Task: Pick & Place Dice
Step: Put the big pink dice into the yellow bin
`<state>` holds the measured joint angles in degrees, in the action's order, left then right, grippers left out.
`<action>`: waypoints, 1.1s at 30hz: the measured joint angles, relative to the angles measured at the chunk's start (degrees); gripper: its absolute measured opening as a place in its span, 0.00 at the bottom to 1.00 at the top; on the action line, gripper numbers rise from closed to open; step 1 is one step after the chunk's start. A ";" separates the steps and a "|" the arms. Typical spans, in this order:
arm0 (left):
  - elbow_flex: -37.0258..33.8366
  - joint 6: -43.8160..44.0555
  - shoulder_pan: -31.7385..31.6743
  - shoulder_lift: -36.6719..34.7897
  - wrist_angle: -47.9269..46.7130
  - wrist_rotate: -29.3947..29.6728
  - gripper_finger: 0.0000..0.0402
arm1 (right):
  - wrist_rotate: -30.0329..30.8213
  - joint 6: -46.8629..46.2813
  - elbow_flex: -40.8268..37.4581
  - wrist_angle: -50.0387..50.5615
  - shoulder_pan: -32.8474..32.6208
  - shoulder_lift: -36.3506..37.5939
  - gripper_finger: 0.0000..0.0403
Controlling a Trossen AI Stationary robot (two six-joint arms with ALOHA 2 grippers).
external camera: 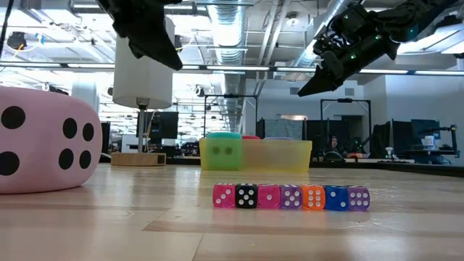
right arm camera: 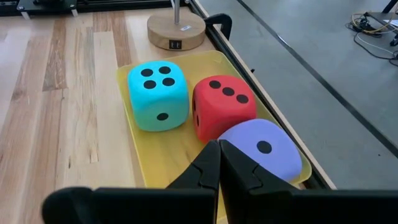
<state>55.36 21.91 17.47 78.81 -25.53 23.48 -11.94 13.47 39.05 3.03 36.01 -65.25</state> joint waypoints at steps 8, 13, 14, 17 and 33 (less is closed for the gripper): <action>13.93 2.03 3.80 9.09 -17.77 -1.24 0.00 | 0.00 -0.07 0.00 0.00 0.00 0.00 0.00; 17.30 4.09 6.42 11.90 -23.61 -7.75 0.00 | 0.00 -4.69 0.00 0.04 0.00 0.00 0.00; 17.28 4.10 7.07 12.00 -23.44 -9.73 0.00 | 0.00 -5.29 0.00 0.04 0.00 0.00 0.00; 17.02 4.10 8.58 12.00 -23.46 -13.05 0.00 | -0.01 -5.97 0.00 0.04 0.00 0.00 0.00; 16.95 4.94 10.06 11.69 -23.13 -14.11 0.15 | -0.02 -6.01 0.00 0.02 0.00 0.00 0.00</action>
<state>72.31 26.86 27.52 90.50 -48.66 9.37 -11.97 7.46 39.05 3.05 36.01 -65.25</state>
